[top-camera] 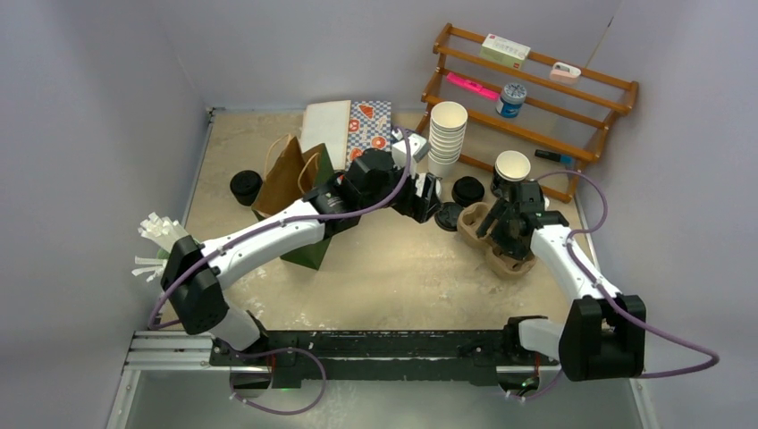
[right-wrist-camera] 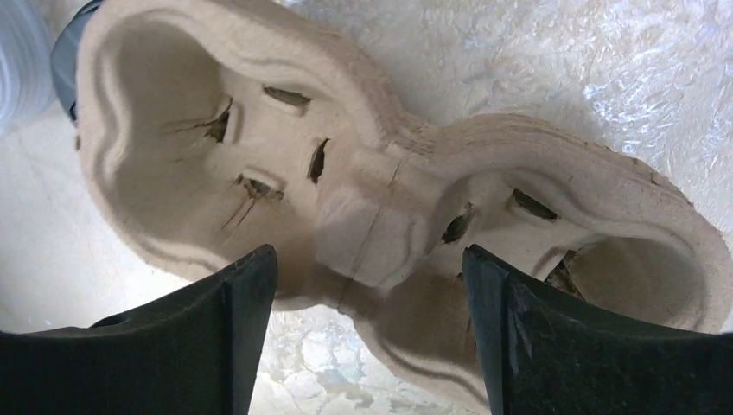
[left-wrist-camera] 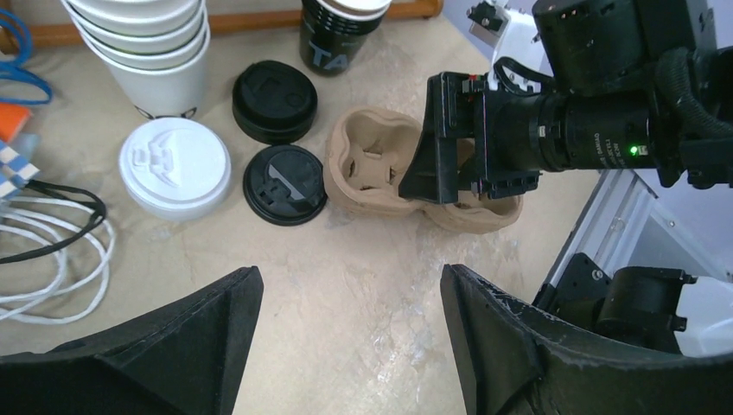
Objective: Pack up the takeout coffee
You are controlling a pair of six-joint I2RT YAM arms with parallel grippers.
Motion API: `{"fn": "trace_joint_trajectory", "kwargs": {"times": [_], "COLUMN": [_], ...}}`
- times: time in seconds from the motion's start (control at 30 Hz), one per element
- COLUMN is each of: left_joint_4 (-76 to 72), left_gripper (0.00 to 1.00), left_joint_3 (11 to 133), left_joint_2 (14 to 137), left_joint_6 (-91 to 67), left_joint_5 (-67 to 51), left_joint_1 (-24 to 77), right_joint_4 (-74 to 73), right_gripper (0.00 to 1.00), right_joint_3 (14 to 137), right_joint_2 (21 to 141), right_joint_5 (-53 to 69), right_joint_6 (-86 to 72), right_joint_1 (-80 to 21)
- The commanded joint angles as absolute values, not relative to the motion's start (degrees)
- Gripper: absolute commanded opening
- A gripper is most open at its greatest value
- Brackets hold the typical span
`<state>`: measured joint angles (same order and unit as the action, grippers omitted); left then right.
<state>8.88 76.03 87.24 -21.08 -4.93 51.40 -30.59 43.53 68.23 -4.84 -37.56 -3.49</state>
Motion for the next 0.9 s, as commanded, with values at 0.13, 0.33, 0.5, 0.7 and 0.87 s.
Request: {"fn": "trace_joint_trajectory", "kwargs": {"times": [0.13,0.33,0.5,0.7,0.87], "left_joint_4": [4.5,4.7,4.2,3.1,1.0], "left_gripper": [0.78,0.78,0.78,0.78,0.77], "left_joint_3": [76.7,76.0,76.3,76.2,75.1], "left_joint_2": [89.5,89.4,90.6,92.4,93.9], "left_joint_6": [-21.6,-20.6,-20.9,-21.9,-22.1], "left_joint_5": [-5.7,-3.0,-3.0,-4.4,-7.2], "left_joint_1": [51.5,51.5,51.5,51.5,51.5], "right_joint_4": [-31.1,-34.0,-38.4,-40.7,-36.6], "right_gripper": [0.73,0.56,0.53,0.56,0.57], "right_joint_3": [45.1,47.3,48.5,48.6,46.9], "right_joint_2": [72.3,71.4,66.3,63.7,63.5], "right_joint_5": [-9.8,-10.4,-10.2,-8.1,1.8], "right_joint_6": [-44.1,-43.1,-41.2,-39.3,-32.5], "right_joint_1": [-3.7,-3.7,-3.7,-3.6,-3.8]}}
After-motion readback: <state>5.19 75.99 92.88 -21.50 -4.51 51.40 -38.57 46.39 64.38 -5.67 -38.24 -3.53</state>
